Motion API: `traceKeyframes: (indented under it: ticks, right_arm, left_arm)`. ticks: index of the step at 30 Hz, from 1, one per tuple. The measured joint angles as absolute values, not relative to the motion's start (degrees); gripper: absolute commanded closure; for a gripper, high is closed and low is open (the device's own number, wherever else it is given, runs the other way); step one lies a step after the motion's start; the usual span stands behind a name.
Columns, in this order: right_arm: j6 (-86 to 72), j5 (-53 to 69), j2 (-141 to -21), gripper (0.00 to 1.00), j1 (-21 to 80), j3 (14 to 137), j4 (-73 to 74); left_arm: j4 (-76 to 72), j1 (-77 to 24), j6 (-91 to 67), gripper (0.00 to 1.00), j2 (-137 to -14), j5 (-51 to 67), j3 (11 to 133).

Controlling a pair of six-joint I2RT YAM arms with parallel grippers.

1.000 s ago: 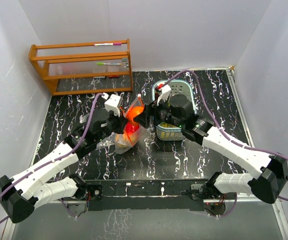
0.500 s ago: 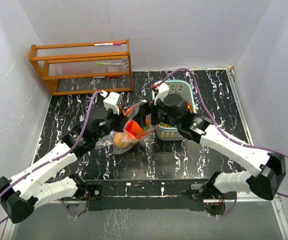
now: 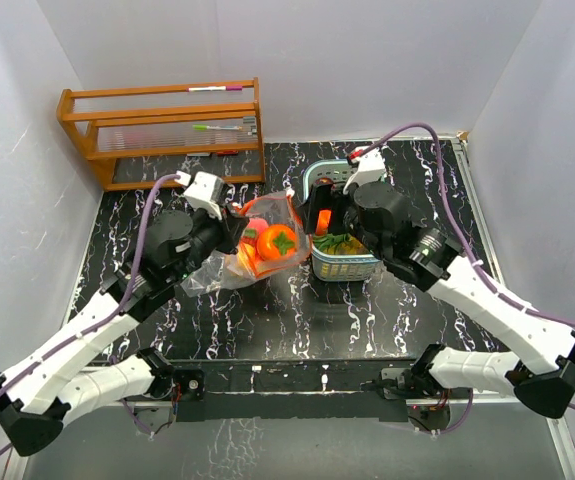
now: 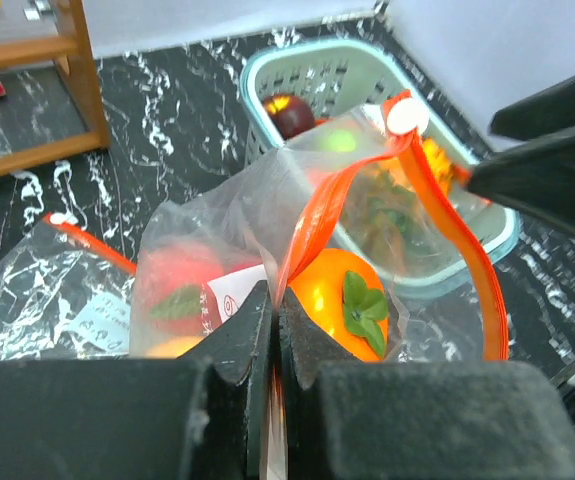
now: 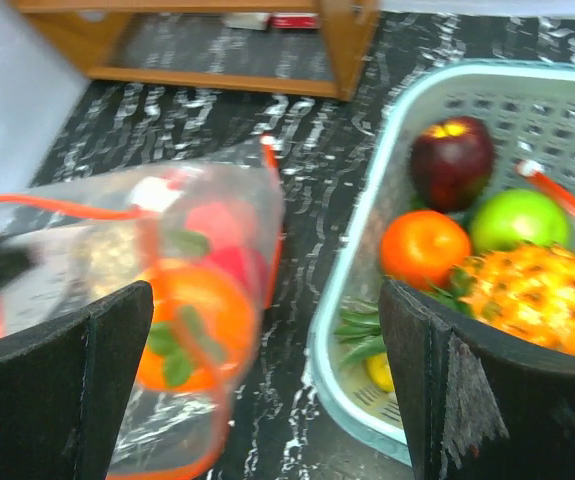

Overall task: Place the food in the zip-top bag and seal the zipper
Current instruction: Place the fake fruit in the zipper food storage bag, then pick up the fake fruit from the bin.

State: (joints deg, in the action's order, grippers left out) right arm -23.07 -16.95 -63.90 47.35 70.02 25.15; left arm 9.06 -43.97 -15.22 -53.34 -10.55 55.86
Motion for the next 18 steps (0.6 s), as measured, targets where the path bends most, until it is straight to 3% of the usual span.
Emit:
traceKeyframes:
  ticks: [5, 9, 18]
  right_arm:
    - [-24.8, -21.5, -69.6, 0.02, 41.1, 72.5, 29.6]
    - [-25.3, -22.5, -76.4, 0.02, 34.9, 72.7, 30.4]
    - [-22.3, -16.8, -85.1, 0.02, 28.9, 72.8, 24.1]
  left_arm:
    - [6.0, -44.0, -18.3, 1.00, -51.9, -11.1, 54.7]
    - [3.3, -43.4, -21.2, 1.00, -52.1, -10.9, 47.0]
    - [3.0, -42.7, -24.3, 1.00, -54.3, -7.5, 45.6]
